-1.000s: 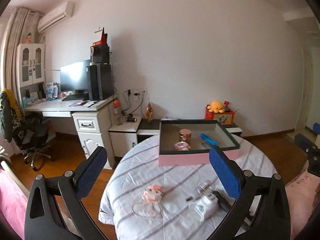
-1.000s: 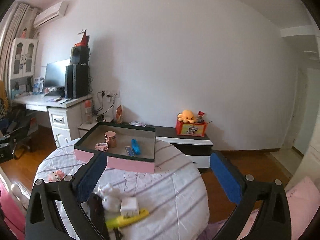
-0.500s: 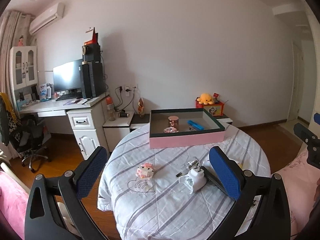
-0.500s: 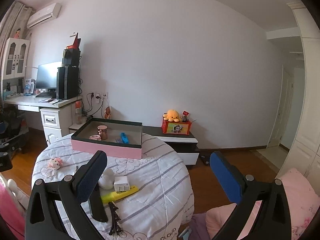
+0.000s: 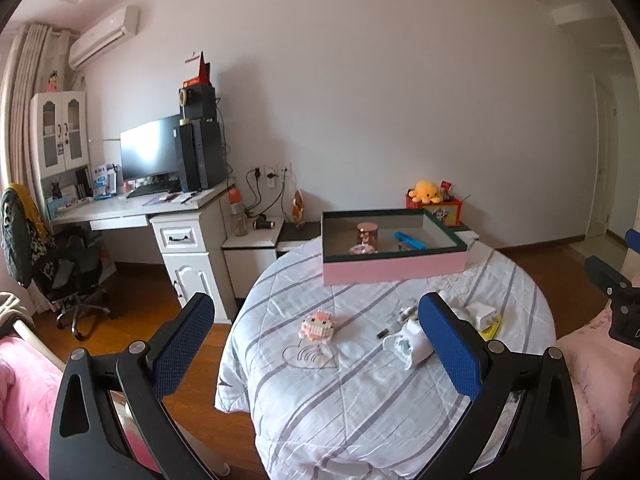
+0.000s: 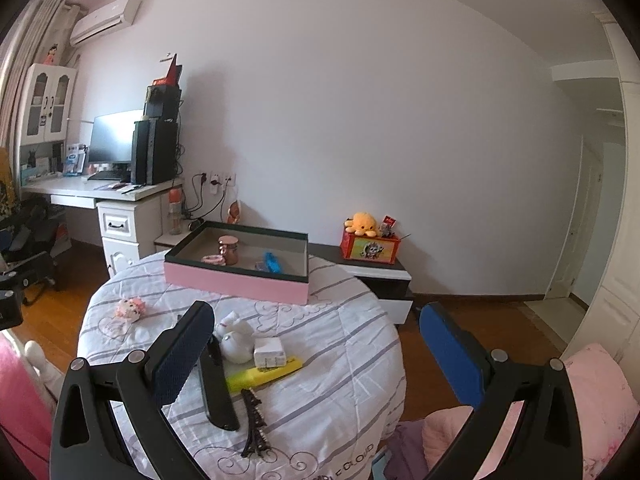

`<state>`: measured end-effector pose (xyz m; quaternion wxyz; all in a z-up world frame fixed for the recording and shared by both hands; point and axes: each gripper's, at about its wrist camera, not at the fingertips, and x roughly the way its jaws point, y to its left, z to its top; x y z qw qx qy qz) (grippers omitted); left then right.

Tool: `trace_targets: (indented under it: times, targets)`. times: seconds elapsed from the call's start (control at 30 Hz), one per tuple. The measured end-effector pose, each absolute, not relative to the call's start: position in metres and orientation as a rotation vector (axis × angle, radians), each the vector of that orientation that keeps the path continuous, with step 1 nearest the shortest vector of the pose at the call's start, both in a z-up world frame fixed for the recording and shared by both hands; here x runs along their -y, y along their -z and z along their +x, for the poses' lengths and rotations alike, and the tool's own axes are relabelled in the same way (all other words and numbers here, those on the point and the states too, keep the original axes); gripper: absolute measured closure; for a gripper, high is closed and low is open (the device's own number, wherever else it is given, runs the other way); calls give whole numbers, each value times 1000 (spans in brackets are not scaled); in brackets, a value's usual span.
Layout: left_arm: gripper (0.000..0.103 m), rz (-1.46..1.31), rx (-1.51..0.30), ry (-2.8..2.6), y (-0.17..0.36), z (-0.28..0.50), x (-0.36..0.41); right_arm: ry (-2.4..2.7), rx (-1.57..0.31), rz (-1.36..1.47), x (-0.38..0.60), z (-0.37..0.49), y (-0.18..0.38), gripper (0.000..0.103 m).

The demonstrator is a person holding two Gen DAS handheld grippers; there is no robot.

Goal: Organize rigid objects
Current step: 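Withdraw both tools from the pink box back over the table, then grasp the pink block cat with the left tool while the right tool grasps the black cable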

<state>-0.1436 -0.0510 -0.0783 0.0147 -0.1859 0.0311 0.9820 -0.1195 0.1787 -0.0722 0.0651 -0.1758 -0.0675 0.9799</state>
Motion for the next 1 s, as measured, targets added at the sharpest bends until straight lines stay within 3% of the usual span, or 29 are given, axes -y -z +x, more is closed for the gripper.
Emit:
trace_targets:
  times: [0.7, 0.9, 0.97, 1.0]
  targets:
    - [0, -900, -114, -2952, 151, -187, 58, -2894, 222, -1157, -190, -167, 198, 1]
    - [0, -931, -132, -2920, 159, -198, 51, -2981, 188, -1244, -188, -181, 208, 13]
    - [0, -948, -125, -2913, 162, -203, 51, -3012, 184, -1268, -186, -185, 210, 27]
    - [0, -956, -119, -2913, 163, -205, 51, -2997, 218, -1289, -185, -188, 213, 43]
